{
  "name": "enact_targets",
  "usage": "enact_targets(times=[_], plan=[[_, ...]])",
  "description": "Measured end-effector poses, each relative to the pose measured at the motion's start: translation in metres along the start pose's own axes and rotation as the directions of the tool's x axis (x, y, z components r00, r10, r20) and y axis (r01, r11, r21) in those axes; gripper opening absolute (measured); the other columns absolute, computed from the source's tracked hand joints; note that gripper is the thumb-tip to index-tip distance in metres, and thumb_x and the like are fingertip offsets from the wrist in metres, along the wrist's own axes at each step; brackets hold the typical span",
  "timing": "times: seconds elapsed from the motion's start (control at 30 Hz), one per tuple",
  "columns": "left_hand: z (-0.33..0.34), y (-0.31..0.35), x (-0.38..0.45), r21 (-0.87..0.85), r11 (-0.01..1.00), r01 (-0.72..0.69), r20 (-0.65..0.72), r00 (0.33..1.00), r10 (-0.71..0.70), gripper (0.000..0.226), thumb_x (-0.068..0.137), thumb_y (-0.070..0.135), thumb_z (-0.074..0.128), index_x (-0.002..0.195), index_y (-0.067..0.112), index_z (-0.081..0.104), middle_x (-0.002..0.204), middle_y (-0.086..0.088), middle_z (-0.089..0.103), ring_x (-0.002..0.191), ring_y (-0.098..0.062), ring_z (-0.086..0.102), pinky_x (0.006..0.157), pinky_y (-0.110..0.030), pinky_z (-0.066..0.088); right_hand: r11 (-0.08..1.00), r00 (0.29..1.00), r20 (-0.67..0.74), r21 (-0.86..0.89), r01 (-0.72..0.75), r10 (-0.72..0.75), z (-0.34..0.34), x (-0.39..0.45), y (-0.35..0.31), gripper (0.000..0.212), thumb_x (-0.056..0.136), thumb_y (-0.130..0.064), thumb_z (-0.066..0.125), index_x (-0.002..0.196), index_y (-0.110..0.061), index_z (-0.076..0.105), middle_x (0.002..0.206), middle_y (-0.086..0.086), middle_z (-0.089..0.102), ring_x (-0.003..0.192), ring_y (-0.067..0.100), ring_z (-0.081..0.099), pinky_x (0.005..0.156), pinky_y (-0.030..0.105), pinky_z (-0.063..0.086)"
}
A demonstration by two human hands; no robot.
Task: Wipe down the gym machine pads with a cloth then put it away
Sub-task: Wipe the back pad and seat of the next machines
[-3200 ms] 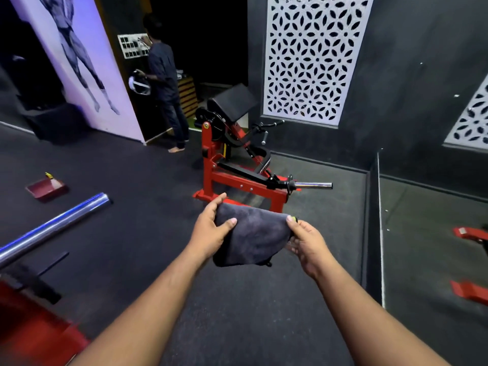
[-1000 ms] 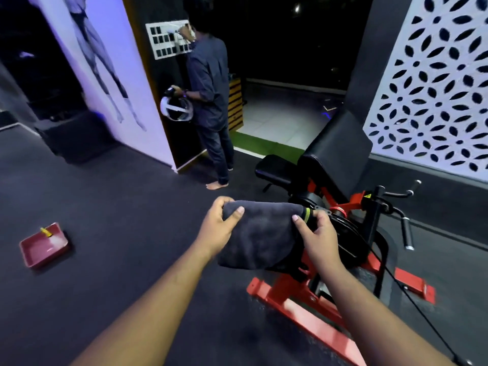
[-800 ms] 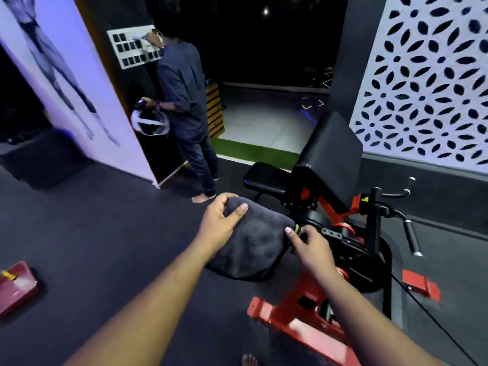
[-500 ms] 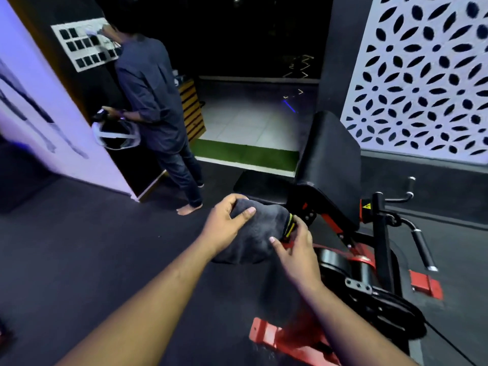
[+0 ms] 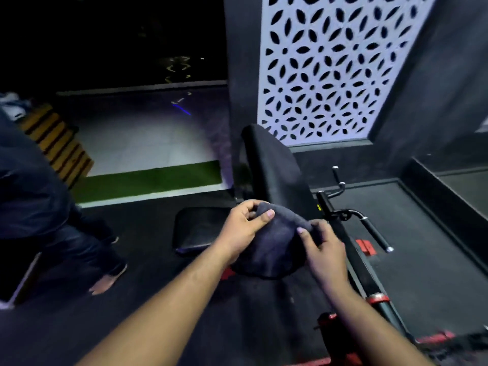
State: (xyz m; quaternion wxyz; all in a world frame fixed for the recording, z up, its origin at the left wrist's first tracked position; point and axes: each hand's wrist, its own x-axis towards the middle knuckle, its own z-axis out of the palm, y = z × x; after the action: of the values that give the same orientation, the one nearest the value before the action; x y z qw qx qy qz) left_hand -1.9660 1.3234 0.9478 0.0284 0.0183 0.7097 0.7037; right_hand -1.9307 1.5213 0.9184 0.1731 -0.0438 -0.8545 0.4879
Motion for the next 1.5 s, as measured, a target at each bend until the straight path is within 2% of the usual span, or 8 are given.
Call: enact_targets(times=[0.13, 0.27, 0.37, 0.57, 1.17, 1.27, 1.37, 1.5], plan=[[-0.008, 0.000, 0.065, -0.063, 0.996, 0.067, 0.080, 0.995, -0.062, 0.008, 0.094, 0.014, 0.073, 0.098, 0.015, 0.066, 0.085, 0.004, 0.075, 0.082, -0.008, 0.068, 0.074, -0.023, 0.054, 0.996, 0.970, -0.229, -0.061, 0.065, -0.078, 0.020, 0.057, -0.022, 0.036, 0.094, -0.036, 0.063, 0.127, -0.024, 0.056, 0.119, 0.002, 0.067, 0.110, 0.028, 0.061, 0.097, 0.037, 0.047], [-0.023, -0.037, 0.109, 0.203, 0.958, 0.204, 0.043, 0.975, -0.217, 0.026, 0.079, 0.051, 0.077, 0.085, 0.028, 0.066, 0.085, 0.000, 0.073, 0.084, -0.021, 0.069, 0.074, -0.037, 0.054, 0.895, 0.945, 0.122, -0.377, -0.238, 0.302, 0.065, 0.099, -0.008, 0.099, 0.088, -0.075, 0.053, 0.162, -0.036, 0.000, 0.171, 0.006, 0.010, 0.155, 0.033, 0.012, 0.118, 0.069, 0.018], [-0.035, -0.071, 0.144, 0.408, 0.885, 0.225, -0.022, 0.971, -0.237, 0.030, 0.094, 0.047, 0.066, 0.114, 0.024, 0.067, 0.116, -0.002, 0.070, 0.107, -0.020, 0.065, 0.091, -0.034, 0.050, 0.735, 0.781, 0.330, -0.639, -0.230, 0.531, 0.108, 0.121, 0.014, 0.105, 0.079, -0.092, 0.038, 0.158, -0.045, -0.013, 0.172, 0.001, -0.009, 0.157, 0.036, -0.001, 0.114, 0.077, 0.011], [-0.042, -0.092, 0.225, 0.442, 0.872, 0.211, -0.045, 0.976, -0.214, 0.057, 0.105, 0.042, 0.049, 0.154, 0.015, 0.040, 0.165, -0.005, 0.031, 0.152, -0.017, 0.028, 0.125, -0.033, 0.021, 0.787, 0.790, 0.389, -0.589, -0.183, 0.474, 0.149, 0.197, 0.032, 0.092, 0.090, -0.081, 0.035, 0.160, -0.041, -0.011, 0.172, 0.003, -0.004, 0.156, 0.039, 0.006, 0.118, 0.066, 0.019], [-0.016, -0.082, 0.426, 0.572, 0.803, 0.165, -0.175, 0.982, -0.077, 0.097, 0.084, 0.081, 0.022, 0.163, 0.026, 0.009, 0.171, 0.012, 0.004, 0.154, 0.001, 0.000, 0.128, -0.033, 0.005, 0.972, 0.842, 0.539, -0.208, 0.112, 0.018, 0.232, 0.452, 0.106, 0.069, 0.098, -0.056, 0.031, 0.162, -0.033, 0.019, 0.171, -0.012, 0.001, 0.158, 0.027, 0.010, 0.123, 0.053, 0.022], [-0.007, -0.082, 0.443, 0.699, 0.688, 0.194, -0.149, 0.981, -0.125, 0.105, 0.078, 0.085, 0.012, 0.162, 0.023, -0.003, 0.170, 0.010, -0.010, 0.154, -0.002, -0.014, 0.128, -0.037, -0.006, 0.943, 0.885, 0.426, -0.331, -0.043, 0.190, 0.249, 0.489, 0.118, 0.066, 0.104, -0.056, 0.036, 0.162, -0.030, 0.018, 0.172, -0.001, -0.008, 0.156, 0.030, 0.013, 0.120, 0.062, 0.023], [-0.001, -0.081, 0.454, 0.733, 0.648, 0.207, -0.198, 0.976, -0.089, 0.111, 0.073, 0.095, 0.001, 0.160, 0.027, -0.009, 0.169, 0.010, -0.015, 0.153, -0.001, -0.019, 0.126, -0.036, -0.009, 0.850, 0.725, 0.458, -0.387, -0.358, 0.514, 0.267, 0.506, 0.103, 0.094, 0.092, -0.082, 0.025, 0.163, -0.027, -0.003, 0.170, 0.011, -0.016, 0.157, 0.037, -0.007, 0.119, 0.070, 0.010], [-0.005, -0.088, 0.454, 0.714, 0.685, 0.147, -0.190, 0.982, -0.014, 0.106, 0.075, 0.097, 0.000, 0.157, 0.031, -0.010, 0.168, 0.017, -0.013, 0.151, 0.004, -0.019, 0.128, -0.035, -0.007, 0.976, 0.731, 0.667, -0.218, 0.012, 0.140, 0.236, 0.458, 0.117, 0.101, 0.082, -0.092, 0.020, 0.161, -0.038, -0.012, 0.165, -0.009, -0.028, 0.157, 0.022, -0.018, 0.125, 0.060, 0.009]])
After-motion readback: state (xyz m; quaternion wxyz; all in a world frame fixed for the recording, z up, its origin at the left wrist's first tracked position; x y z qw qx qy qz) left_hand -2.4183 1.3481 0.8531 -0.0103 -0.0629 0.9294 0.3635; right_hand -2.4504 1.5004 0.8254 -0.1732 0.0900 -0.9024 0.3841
